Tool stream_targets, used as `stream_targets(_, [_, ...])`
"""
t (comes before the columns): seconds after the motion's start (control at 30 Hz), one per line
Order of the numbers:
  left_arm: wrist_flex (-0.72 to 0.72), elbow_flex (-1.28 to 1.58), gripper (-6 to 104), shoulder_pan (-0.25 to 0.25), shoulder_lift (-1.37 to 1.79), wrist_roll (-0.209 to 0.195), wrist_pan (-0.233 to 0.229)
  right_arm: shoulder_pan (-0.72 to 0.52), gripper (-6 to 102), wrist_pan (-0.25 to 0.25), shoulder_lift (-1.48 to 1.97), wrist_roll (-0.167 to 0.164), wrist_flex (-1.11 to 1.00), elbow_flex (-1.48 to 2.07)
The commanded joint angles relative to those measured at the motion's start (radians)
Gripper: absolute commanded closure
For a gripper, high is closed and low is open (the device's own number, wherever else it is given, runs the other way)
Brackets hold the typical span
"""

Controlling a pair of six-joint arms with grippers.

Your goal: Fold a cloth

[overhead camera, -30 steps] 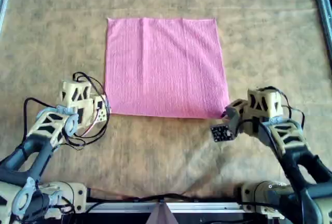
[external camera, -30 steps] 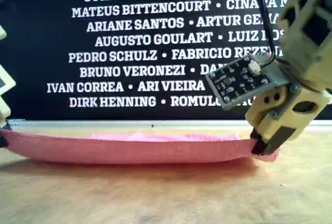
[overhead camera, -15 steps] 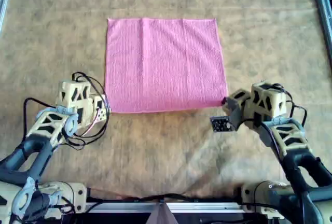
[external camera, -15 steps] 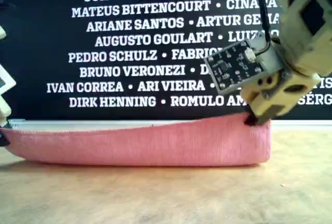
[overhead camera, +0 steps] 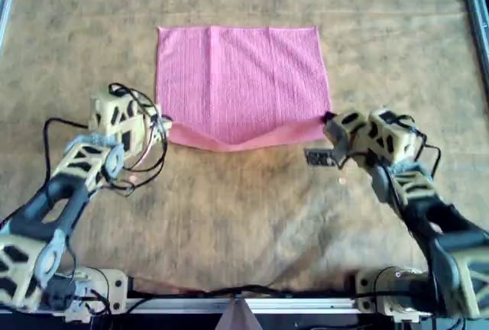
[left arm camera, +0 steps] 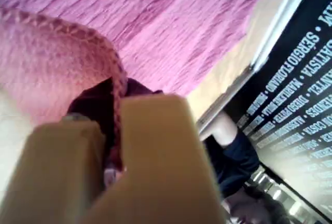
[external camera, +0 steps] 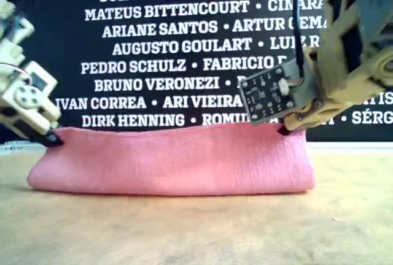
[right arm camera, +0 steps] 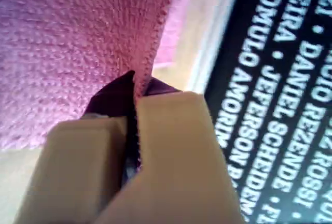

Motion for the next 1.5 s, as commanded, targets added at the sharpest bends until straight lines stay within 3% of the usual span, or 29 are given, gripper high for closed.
stream_targets(0.0, [-0.035, -0.183, 99, 0.026, -0.055, 0.005, -0.002, -0.017, 97, 0.006, -0.127, 0.003, -0.110, -0.179])
stream_targets(0.2, [-0.035, -0.469, 99, 0.028, -0.278, 0.005, -0.002, -0.020, 97, 0.008, -0.400, 0.003, -0.124, -0.503])
stream_targets(0.43, [-0.034, -0.793, 99, 0.086, -0.503, 0.005, -0.002, -0.020, 97, 0.008, -0.621, 0.002, -0.126, -0.808])
stream_targets(0.63, [-0.034, -0.979, 99, 0.094, -0.652, 0.005, -0.002, -0.021, 97, 0.008, -0.758, -0.012, -0.126, -1.022])
stream_targets(0.83, [-0.034, -1.058, 99, 0.098, -0.724, 0.005, -0.002, -0.021, 97, 0.008, -0.857, -0.012, -0.126, -1.180])
stream_targets(0.97, [-0.034, -1.077, 99, 0.133, -0.744, 0.005, -0.002, -0.021, 97, 0.008, -0.923, -0.014, -0.126, -1.270])
stream_targets(1.3, [-0.035, -1.083, 98, 0.124, -0.747, 0.005, 0.000, -0.018, 96, 0.009, -1.026, -0.011, -0.126, -1.413])
stream_targets(1.4, [-0.035, -1.083, 93, 0.120, -0.747, 0.005, 0.014, -0.018, 94, 0.009, -1.028, -0.002, -0.126, -1.414])
stream_targets(1.47, [-0.035, -1.083, 83, 0.120, -0.747, 0.005, 0.014, -0.020, 86, 0.009, -1.028, 0.000, -0.126, -1.411])
